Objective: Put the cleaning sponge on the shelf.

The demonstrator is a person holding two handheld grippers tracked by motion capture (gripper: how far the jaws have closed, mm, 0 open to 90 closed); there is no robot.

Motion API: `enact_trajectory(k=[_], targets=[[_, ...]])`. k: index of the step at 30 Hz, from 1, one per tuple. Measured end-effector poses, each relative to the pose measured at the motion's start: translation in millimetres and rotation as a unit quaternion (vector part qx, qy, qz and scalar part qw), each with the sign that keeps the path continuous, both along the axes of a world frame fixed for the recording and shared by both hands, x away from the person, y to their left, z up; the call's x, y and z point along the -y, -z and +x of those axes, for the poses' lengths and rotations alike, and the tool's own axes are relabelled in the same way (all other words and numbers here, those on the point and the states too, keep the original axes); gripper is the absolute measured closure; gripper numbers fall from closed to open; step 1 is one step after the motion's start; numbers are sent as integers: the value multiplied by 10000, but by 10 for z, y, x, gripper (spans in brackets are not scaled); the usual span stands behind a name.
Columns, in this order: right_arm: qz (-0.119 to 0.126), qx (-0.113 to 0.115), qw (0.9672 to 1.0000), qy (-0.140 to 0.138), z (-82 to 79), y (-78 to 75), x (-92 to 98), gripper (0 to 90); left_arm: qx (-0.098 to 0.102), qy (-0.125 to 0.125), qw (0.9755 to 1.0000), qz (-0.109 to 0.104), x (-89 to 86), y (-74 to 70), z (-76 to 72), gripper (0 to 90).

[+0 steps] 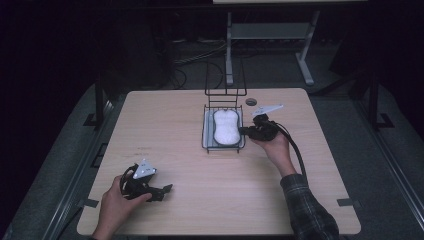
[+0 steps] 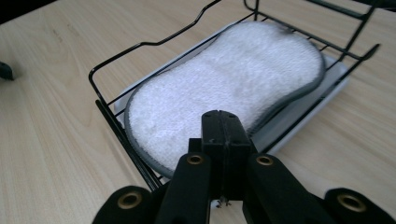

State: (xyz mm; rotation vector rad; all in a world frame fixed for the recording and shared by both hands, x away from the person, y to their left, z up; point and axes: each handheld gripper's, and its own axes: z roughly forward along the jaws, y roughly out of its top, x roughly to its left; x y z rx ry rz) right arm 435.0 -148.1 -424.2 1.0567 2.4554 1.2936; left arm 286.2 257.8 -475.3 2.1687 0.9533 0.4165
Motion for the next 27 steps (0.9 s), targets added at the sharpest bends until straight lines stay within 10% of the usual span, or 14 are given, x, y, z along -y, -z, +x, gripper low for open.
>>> enact_trajectory(k=[11,21,27], targets=[[-111,-40,9997,-191,8,73,-214,896,1,0,10000,-1,0,0,0,127],[-76,7,9999,-67,-67,-11,-15,860,1,1,10000,-2,0,1,0,127],[4,-37,10000,40,-194,-67,123,649,0,1,10000,-1,0,0,0,126]])
